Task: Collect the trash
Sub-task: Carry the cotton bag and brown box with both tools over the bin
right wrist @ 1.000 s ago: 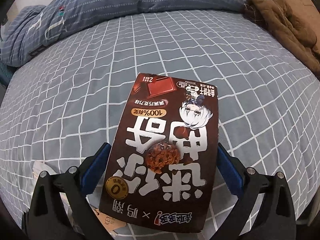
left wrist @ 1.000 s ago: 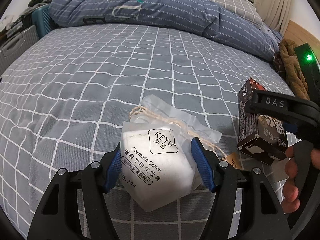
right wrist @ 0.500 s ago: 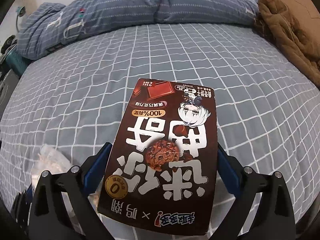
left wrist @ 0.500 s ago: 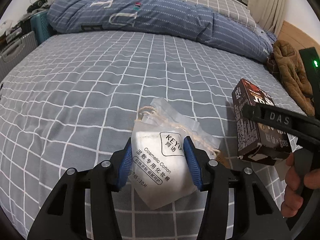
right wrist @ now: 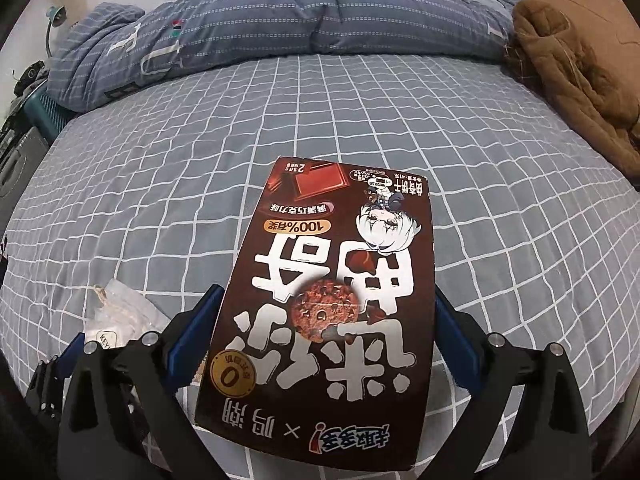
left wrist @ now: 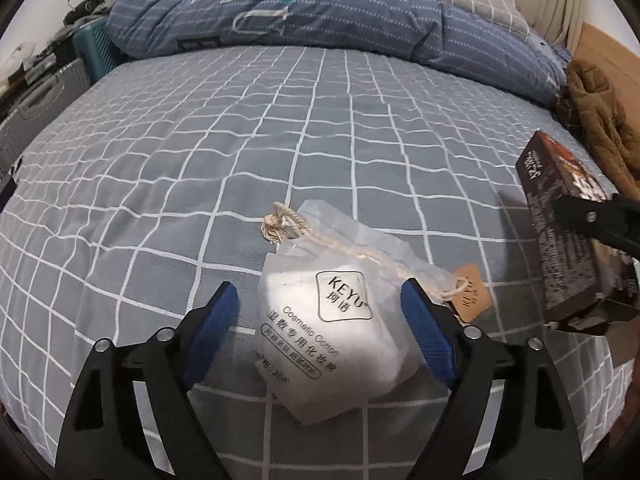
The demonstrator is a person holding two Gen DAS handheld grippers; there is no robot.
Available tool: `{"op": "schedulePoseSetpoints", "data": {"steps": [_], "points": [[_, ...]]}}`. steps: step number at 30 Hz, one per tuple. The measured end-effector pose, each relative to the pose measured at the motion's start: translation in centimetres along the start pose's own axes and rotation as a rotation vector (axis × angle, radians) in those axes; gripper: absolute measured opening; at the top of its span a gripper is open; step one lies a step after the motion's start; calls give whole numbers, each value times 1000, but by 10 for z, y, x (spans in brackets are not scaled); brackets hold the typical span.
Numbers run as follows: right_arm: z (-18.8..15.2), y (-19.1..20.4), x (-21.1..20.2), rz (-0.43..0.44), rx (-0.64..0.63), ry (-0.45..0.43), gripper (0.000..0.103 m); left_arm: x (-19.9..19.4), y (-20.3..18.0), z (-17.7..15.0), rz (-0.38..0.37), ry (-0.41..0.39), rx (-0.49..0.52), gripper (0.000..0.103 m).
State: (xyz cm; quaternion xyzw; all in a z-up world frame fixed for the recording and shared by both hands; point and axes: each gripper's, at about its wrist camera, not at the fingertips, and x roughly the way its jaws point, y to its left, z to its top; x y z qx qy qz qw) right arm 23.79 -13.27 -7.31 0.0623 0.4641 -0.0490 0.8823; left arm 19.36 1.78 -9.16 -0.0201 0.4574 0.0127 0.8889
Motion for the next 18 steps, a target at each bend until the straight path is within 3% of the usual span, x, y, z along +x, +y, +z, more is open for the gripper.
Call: {"op": "schedulePoseSetpoints", "data": {"steps": [5, 10, 13, 18], "points": [[1, 0, 3, 12, -3, 10, 93, 13, 0, -2, 4, 30, -2, 86], [0, 0, 3, 19, -9, 9, 93, 17, -5, -5, -21, 65, 12, 53], [-2, 1, 0, 21, -22, 1, 93, 14, -4, -3, -41, 66, 1, 44], [-9, 2, -14, 20, -52, -31, 93, -7, -1, 2, -45, 14, 2, 42]]}}
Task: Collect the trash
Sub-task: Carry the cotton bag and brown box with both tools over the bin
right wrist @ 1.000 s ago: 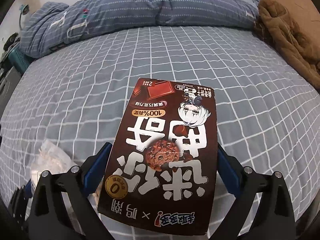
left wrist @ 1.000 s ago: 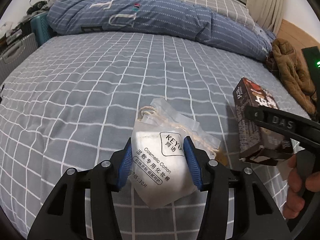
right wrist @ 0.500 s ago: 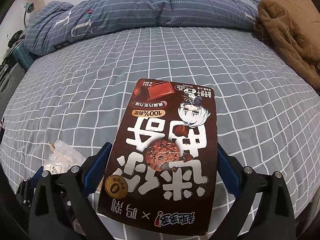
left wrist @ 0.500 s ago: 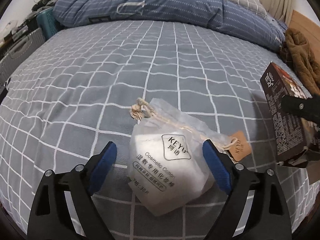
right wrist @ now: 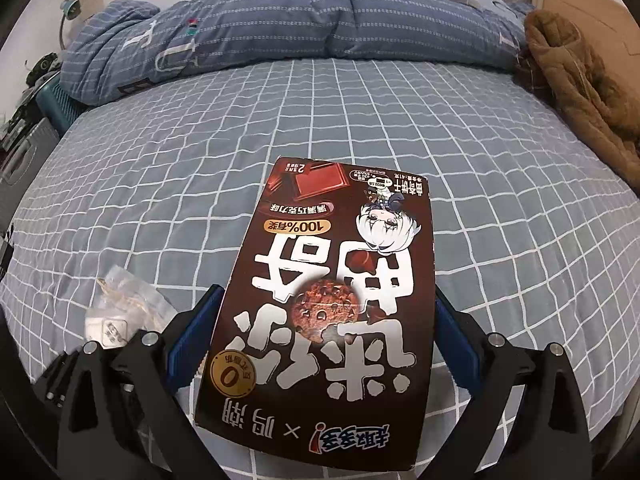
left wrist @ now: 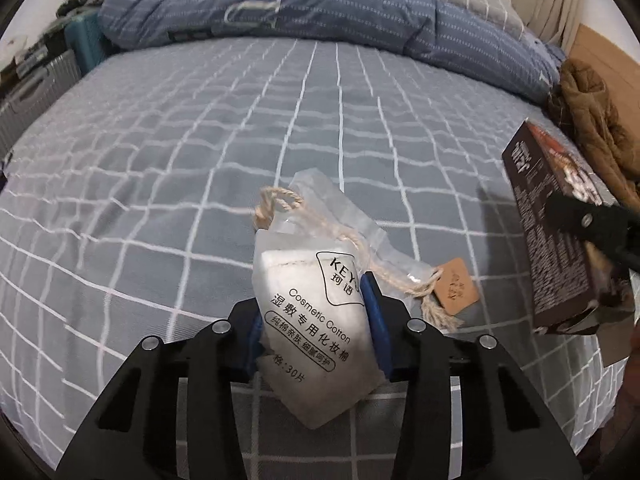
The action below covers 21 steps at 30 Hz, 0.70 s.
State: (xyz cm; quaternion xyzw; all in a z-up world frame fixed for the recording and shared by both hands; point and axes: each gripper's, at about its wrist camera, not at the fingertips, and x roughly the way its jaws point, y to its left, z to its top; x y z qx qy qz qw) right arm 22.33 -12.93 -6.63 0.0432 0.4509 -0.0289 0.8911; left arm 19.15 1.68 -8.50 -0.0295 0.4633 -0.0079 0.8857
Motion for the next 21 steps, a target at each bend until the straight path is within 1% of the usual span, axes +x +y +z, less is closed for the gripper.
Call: {"op": "schedulePoseSetpoints", "data": {"steps": [6, 13, 21], "points": [[-13, 6, -24, 18, -45, -49, 93, -31, -1, -1, -24, -48, 5, 42], [-30, 4, -65, 49, -65, -132, 93, -62, -4, -18, -44, -75, 22, 42], [-58, -2, -106, 60, -89, -176, 93, -98, -9, -33, -66, -107, 32, 42]]}}
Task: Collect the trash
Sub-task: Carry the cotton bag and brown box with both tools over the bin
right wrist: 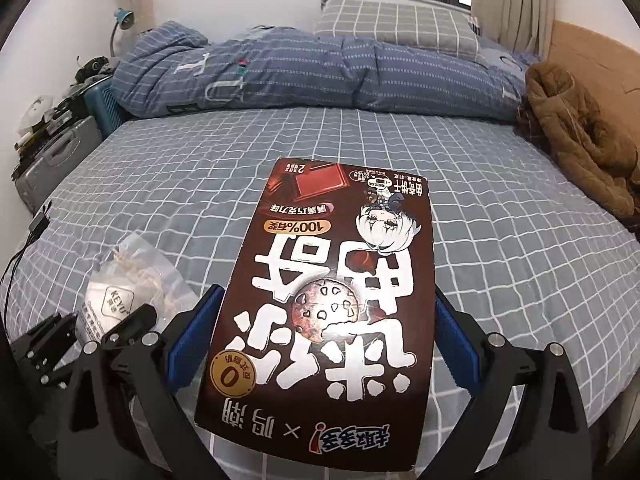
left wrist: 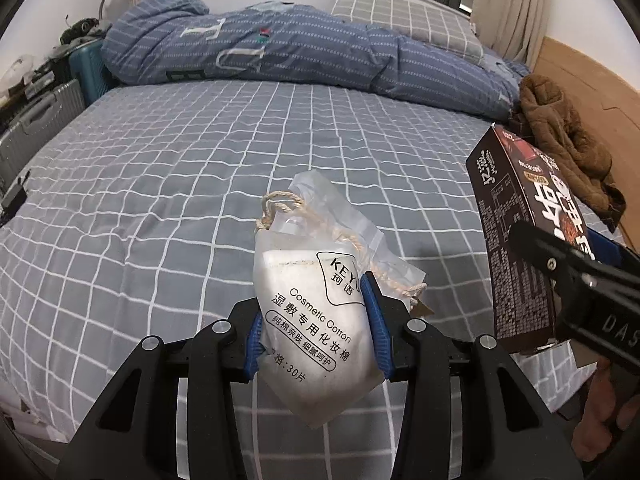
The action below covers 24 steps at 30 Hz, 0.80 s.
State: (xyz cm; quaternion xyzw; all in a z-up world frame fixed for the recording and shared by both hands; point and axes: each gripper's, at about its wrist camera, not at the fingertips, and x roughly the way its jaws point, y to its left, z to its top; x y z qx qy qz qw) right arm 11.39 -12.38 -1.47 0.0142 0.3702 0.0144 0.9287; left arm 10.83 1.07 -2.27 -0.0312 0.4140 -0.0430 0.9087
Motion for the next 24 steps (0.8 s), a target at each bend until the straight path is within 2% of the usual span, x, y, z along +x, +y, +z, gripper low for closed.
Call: {"op": "schedulePoseSetpoints", "data": {"steps": [15, 24], "points": [[-47, -8, -55, 6, -1, -11, 93, -50, -10, -39, -30, -14, 1, 42], [-84, -12, -81, 17, 18, 5, 93, -67, -12, -77, -43, 15, -9, 42]]}}
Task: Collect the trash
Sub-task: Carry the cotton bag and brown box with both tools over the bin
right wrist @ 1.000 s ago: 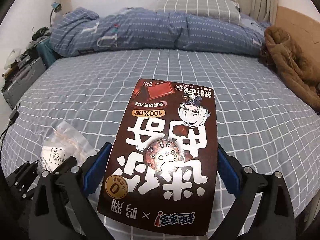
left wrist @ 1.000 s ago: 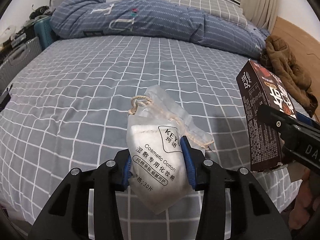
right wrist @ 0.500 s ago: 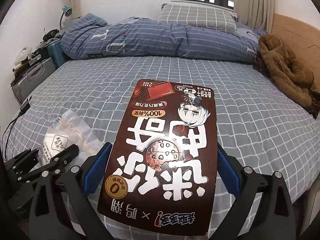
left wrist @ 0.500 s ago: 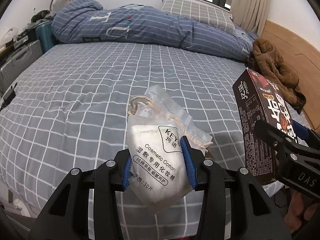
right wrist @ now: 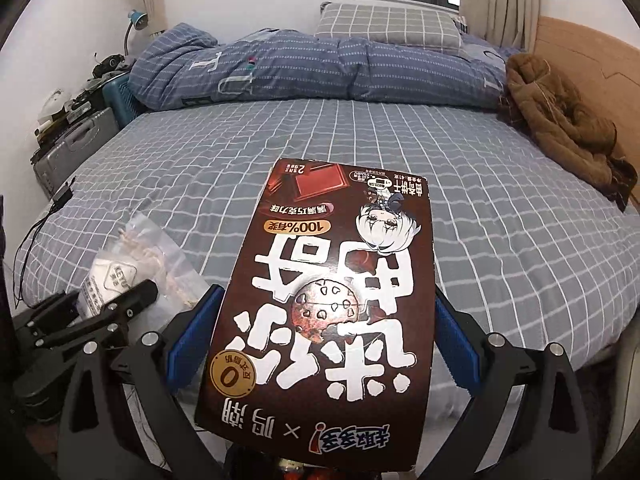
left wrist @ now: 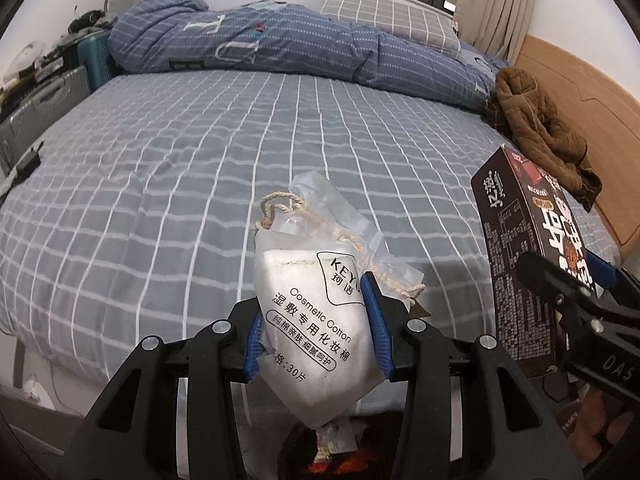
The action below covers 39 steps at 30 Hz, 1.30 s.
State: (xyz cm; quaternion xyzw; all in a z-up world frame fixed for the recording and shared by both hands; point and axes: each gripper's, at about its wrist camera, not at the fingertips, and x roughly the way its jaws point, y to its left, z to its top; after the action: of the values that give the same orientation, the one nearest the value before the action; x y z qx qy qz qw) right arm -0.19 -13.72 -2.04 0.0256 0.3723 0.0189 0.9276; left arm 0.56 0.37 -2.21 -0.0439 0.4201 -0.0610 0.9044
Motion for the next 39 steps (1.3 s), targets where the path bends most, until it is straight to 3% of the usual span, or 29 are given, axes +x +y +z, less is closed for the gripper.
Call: {"op": "schedulePoseSetpoints", "data": {"steps": [28, 39], "points": [[-117, -6, -57, -10, -12, 89, 93, -50, -7, -116, -19, 114, -19, 42], [-156, -7, -42, -25, -43, 184, 93, -41, -1, -155, -12, 176, -28, 42]]}}
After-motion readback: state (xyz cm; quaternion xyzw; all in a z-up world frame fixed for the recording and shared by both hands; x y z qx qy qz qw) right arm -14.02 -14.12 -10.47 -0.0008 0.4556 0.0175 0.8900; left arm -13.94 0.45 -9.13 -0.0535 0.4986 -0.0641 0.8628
